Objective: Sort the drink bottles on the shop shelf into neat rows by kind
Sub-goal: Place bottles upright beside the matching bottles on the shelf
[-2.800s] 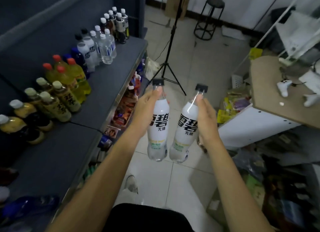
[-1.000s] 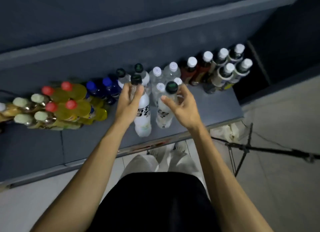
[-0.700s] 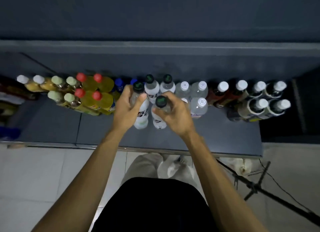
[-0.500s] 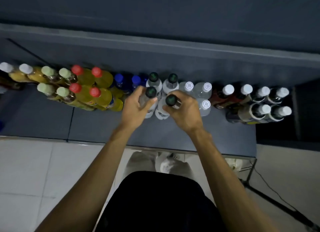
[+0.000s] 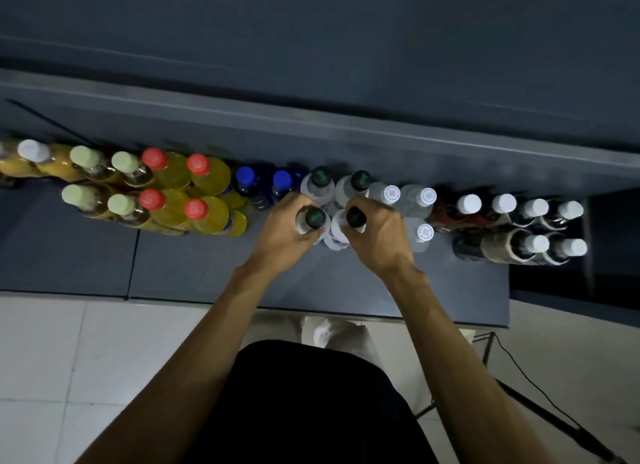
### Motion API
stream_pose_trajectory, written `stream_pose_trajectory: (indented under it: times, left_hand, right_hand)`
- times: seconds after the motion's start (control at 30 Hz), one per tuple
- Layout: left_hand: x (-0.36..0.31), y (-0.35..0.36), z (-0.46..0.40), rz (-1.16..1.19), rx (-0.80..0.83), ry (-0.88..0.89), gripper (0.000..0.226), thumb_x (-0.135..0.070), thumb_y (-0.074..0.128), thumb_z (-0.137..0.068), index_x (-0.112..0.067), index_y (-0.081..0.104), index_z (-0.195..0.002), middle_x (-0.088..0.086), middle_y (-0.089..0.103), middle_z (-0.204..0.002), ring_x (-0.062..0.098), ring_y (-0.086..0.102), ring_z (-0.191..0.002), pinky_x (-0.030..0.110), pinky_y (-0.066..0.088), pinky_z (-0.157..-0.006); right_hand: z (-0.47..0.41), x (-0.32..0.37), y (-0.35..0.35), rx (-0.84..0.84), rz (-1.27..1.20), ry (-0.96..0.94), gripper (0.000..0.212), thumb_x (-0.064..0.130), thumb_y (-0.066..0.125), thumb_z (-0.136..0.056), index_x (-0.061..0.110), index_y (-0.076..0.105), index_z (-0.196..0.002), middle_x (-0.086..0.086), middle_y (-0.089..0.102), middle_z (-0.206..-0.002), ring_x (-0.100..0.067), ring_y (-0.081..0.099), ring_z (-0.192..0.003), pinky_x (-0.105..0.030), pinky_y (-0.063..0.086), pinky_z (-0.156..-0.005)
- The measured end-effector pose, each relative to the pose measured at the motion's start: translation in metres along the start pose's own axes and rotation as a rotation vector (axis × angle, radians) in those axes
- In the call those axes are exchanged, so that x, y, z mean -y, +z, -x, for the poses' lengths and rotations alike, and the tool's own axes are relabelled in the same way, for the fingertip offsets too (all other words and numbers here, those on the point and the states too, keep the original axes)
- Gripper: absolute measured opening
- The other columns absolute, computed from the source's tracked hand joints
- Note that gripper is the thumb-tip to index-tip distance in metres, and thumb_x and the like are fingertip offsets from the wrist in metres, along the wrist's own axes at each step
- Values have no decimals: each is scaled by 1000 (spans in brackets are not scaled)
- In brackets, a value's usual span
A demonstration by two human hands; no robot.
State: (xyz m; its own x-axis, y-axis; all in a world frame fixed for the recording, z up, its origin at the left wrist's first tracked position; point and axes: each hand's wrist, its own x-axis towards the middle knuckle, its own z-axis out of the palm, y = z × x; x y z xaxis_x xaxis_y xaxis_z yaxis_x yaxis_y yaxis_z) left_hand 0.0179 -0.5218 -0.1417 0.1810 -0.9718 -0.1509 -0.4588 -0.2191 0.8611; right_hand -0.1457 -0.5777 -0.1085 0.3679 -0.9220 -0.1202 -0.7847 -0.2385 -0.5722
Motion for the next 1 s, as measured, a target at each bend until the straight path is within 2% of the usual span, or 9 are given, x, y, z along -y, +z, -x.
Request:
stream_pose_trajectory:
  times: [0.07, 0.23, 0.4, 0.57, 0.7, 0.77, 0.83, 0.9, 1.0]
  left_hand:
    - [-1, 0, -1, 10, 0, -16, 23, -8, 75, -76, -8, 58, -92, 2, 58, -96, 12, 56, -90, 23, 47, -74]
    - [-1, 3, -1, -19, 16, -37, 27, -6, 74, -77, -10, 57, -98, -2, 53, -99, 7, 51, -91, 6, 39, -75]
    - [8, -10, -7, 17, 143, -29, 32, -12, 77, -77, -15, 57, -101, -1, 53, -104, 11, 54, -97, 13, 43, -83]
    - [3, -11, -1, -26, 147, -24, 39, -13, 77, -78, -13, 56, -111, 0, 49, -110, 12, 50, -102, 0, 32, -79]
    - [-16, -11, 16, 20, 127, -31, 52, -23, 79, -76, -24, 53, -122, -5, 52, -119, 9, 52, -108, 11, 38, -85]
    - [-24, -18, 27, 76, 71, -13, 49, -25, 78, -77, -28, 54, -120, -7, 56, -118, 7, 55, -108, 21, 44, -90]
    - [-35, -30, 43, 94, -36, -8, 45, -26, 74, -81, -23, 54, -121, -4, 59, -118, 4, 57, -107, 20, 44, -94]
    - [-44, -45, 63, 124, -164, -50, 37, -23, 67, -86, -15, 56, -121, 0, 62, -118, -5, 58, -105, 15, 43, -93]
    - [-46, -64, 104, 113, -289, -115, 23, -6, 57, -93, -3, 59, -116, 2, 63, -113, -13, 57, -93, 7, 41, -85]
  right_hand:
    - [6, 3, 1, -48, 0, -18, 14, 9, 71, -77, 10, 61, -87, -6, 65, -78, -26, 56, -65, -30, 43, -58]
    - [13, 3, 12, -45, 6, 31, 14, 6, 69, -80, 8, 59, -90, -11, 63, -77, -32, 56, -64, -41, 51, -58]
    - [11, 7, 14, -11, 7, 90, 17, 11, 68, -83, 7, 59, -96, -12, 65, -83, -34, 60, -71, -33, 46, -62]
    - [12, 11, 6, 43, -65, 125, 29, 13, 71, -82, 6, 62, -108, -12, 67, -97, -29, 62, -85, -26, 40, -68]
    - [19, 30, -10, 17, -209, 3, 20, 16, 68, -86, 9, 67, -106, -7, 68, -103, -21, 63, -93, -27, 49, -81]
    - [23, 41, -15, -74, -237, -125, 14, 17, 64, -86, 10, 68, -98, -5, 67, -100, -21, 60, -99, -29, 46, -92]
    - [28, 51, -14, -120, -280, -221, 19, 24, 60, -84, 9, 68, -93, -5, 67, -97, -23, 59, -100, -32, 42, -97]
    - [35, 66, -14, -31, -450, -193, 24, 32, 59, -85, 13, 69, -97, -1, 69, -99, -18, 61, -97, -27, 44, -93]
    - [54, 90, -4, 241, -745, -93, 16, 16, 64, -91, 13, 65, -107, 5, 67, -100, -1, 62, -93, -16, 46, -87]
